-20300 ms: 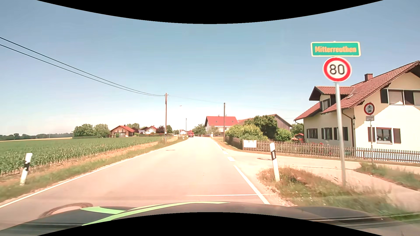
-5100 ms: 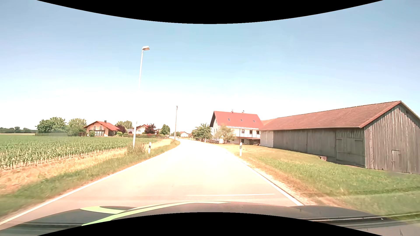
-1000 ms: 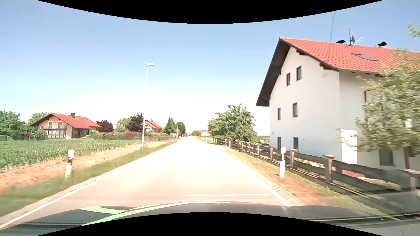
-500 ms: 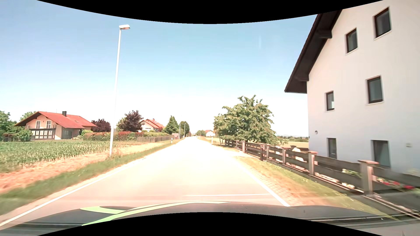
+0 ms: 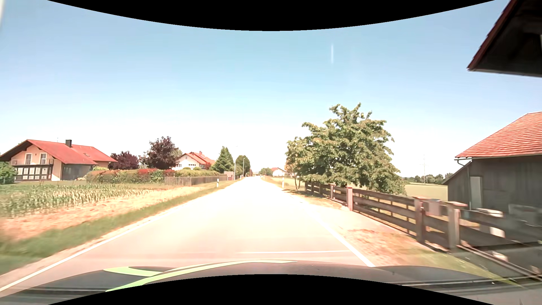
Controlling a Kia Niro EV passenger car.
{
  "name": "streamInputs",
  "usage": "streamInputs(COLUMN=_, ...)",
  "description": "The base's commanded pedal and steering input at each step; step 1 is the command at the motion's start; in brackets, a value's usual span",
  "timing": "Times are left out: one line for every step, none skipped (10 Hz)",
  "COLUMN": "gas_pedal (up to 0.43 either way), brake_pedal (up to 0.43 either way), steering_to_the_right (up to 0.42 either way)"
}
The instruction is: Follow the waypoints while adhering to traffic rules and regulations
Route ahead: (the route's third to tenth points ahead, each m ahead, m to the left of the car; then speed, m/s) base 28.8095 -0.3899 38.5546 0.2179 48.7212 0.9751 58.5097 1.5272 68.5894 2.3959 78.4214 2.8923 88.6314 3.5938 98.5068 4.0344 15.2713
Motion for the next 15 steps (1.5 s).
streamInputs(gas_pedal=0.228, brake_pedal=0.000, steering_to_the_right=-0.021)
streamInputs(gas_pedal=0.228, brake_pedal=0.000, steering_to_the_right=-0.020)
streamInputs(gas_pedal=0.228, brake_pedal=0.000, steering_to_the_right=-0.019)
streamInputs(gas_pedal=0.228, brake_pedal=0.000, steering_to_the_right=-0.016)
streamInputs(gas_pedal=0.228, brake_pedal=0.000, steering_to_the_right=-0.013)
streamInputs(gas_pedal=0.228, brake_pedal=0.000, steering_to_the_right=-0.012)
streamInputs(gas_pedal=0.228, brake_pedal=0.000, steering_to_the_right=-0.011)
streamInputs(gas_pedal=0.228, brake_pedal=0.000, steering_to_the_right=-0.010)
streamInputs(gas_pedal=0.228, brake_pedal=0.000, steering_to_the_right=-0.009)
streamInputs(gas_pedal=0.228, brake_pedal=0.000, steering_to_the_right=-0.008)
streamInputs(gas_pedal=0.228, brake_pedal=0.000, steering_to_the_right=-0.007)
streamInputs(gas_pedal=0.228, brake_pedal=0.000, steering_to_the_right=-0.008)
streamInputs(gas_pedal=0.228, brake_pedal=0.000, steering_to_the_right=-0.008)
streamInputs(gas_pedal=0.228, brake_pedal=0.000, steering_to_the_right=-0.007)
streamInputs(gas_pedal=0.228, brake_pedal=0.000, steering_to_the_right=-0.007)
